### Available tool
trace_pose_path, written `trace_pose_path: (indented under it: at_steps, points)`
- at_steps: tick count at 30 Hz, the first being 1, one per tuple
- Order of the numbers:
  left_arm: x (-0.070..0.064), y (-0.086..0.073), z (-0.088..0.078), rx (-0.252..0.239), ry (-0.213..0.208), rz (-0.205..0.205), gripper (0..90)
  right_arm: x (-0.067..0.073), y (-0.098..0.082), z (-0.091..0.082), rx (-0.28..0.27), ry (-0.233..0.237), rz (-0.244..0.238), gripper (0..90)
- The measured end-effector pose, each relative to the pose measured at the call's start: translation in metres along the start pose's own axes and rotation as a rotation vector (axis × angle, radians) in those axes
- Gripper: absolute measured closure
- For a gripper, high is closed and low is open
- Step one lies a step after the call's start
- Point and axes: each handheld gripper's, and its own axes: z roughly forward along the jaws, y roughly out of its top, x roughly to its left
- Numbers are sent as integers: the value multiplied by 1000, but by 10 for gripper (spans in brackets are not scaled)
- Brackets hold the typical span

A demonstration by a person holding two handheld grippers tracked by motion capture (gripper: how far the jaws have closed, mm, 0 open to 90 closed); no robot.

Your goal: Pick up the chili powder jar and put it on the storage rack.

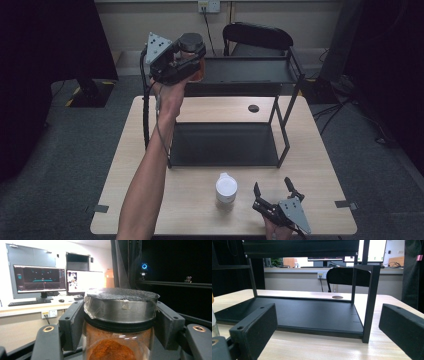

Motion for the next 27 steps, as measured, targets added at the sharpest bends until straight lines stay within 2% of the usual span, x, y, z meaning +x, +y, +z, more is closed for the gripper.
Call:
trace_pose_path:
  at_steps: [5, 9, 11, 13, 20, 23, 25, 27]
  points:
    - [-2, -4, 5, 5, 19, 9, 330, 0, 0, 0, -1, 0, -1, 7]
    - [1, -5, 9, 20, 20, 27, 329, 0, 0, 0, 0, 1, 0, 7]
    - [2, -6, 10, 22, 18, 16, 329, 0, 0, 0, 0, 0, 0, 7]
    - [2, -8, 10, 28, 19, 23, 330, 0, 0, 0, 0, 0, 0, 7]
    - [6, -10, 7, 19, 16, -18, 329, 0, 0, 0, 0, -1, 0, 7]
    - [7, -10, 6, 21, 15, -16, 328, 0, 0, 0, 0, -1, 0, 7]
    - [5, -10, 6, 24, 23, -33, 327, 0, 0, 0, 0, -2, 0, 7]
    - [5, -9, 6, 26, 22, -32, 326, 0, 0, 0, 1, -2, 0, 7]
